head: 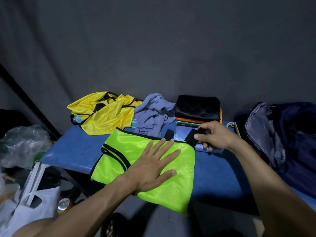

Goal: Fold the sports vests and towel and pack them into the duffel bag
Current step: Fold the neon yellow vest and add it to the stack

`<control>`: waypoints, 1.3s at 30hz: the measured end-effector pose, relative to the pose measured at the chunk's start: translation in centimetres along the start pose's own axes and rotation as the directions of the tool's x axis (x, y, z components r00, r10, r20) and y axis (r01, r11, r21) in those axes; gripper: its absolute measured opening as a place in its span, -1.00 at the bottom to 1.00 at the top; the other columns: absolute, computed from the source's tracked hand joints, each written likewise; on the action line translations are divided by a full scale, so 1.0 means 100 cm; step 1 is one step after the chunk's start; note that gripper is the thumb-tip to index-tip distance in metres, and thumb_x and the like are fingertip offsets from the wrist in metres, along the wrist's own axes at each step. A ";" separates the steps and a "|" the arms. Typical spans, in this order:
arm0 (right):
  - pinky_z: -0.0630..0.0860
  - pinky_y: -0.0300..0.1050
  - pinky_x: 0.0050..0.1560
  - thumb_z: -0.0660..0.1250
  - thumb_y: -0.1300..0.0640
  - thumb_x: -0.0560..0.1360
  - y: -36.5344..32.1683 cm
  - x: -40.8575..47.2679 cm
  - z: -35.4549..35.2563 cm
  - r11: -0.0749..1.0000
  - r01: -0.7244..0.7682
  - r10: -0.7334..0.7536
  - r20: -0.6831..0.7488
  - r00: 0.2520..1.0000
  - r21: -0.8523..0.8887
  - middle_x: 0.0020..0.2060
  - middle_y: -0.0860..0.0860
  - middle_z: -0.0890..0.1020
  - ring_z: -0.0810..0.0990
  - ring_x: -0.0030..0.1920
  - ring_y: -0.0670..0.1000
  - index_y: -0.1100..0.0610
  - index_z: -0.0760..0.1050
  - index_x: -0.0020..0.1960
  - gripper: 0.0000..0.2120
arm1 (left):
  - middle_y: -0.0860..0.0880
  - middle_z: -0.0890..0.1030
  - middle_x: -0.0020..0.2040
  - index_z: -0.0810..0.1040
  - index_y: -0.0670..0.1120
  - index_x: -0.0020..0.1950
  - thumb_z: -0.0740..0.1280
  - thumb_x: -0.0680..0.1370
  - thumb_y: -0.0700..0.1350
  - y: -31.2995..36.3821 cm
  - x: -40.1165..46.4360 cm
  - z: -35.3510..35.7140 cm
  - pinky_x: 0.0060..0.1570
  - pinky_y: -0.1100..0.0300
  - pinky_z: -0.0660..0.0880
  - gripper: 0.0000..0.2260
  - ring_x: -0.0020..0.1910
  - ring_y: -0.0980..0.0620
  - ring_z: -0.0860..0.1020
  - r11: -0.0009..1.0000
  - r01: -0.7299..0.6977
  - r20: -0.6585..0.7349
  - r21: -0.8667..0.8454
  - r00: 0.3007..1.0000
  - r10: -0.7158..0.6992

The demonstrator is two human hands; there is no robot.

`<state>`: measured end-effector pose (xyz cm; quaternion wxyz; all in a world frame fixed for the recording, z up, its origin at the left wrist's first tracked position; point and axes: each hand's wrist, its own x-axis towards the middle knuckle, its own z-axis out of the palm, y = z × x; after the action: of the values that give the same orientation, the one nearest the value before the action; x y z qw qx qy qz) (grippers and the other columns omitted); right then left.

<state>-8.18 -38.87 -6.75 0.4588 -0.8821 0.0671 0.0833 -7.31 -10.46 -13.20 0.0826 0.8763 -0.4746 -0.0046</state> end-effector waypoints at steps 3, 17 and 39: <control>0.48 -0.14 -0.51 0.36 0.13 0.63 0.000 0.005 0.007 0.999 -0.048 0.048 -0.045 0.998 0.020 -0.40 0.08 0.54 0.55 -0.46 0.01 0.31 0.50 -0.04 -0.77 | 0.12 -0.37 0.63 -0.30 0.29 0.61 -0.05 0.66 0.37 -0.007 -0.004 -0.002 0.55 -0.20 -0.35 -0.38 0.58 0.02 -0.42 0.996 0.079 0.028 0.034 0.996 -0.080; 0.52 -0.12 -0.49 0.47 -0.13 0.52 -0.001 -0.050 0.080 0.941 -0.224 0.263 -0.131 0.956 0.253 -0.37 0.15 0.63 0.66 -0.43 0.10 0.27 0.50 -0.15 -0.56 | 0.11 -0.41 0.60 -0.40 0.22 0.59 -0.14 0.59 0.47 -0.021 -0.011 -0.005 0.55 -0.15 -0.37 -0.29 0.57 0.02 -0.44 0.977 0.213 0.020 0.023 0.977 -0.213; 0.19 -0.07 -0.29 0.36 -0.04 0.61 -0.009 -0.060 0.107 0.877 -0.041 0.279 -0.439 0.854 0.478 -0.40 -0.01 0.29 0.25 -0.37 0.01 0.15 0.29 -0.25 -0.60 | 0.06 -0.31 0.64 -0.17 0.23 0.65 -0.26 0.38 0.59 -0.052 -0.036 -0.022 0.52 -0.28 -0.31 -0.12 0.62 -0.15 -0.29 0.874 0.483 0.132 0.059 0.864 -0.486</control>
<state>-14.80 -29.33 -10.81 0.6095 -0.7331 0.2749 -0.1245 -4.73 -4.37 -12.07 0.0339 0.9657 -0.2440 -0.0823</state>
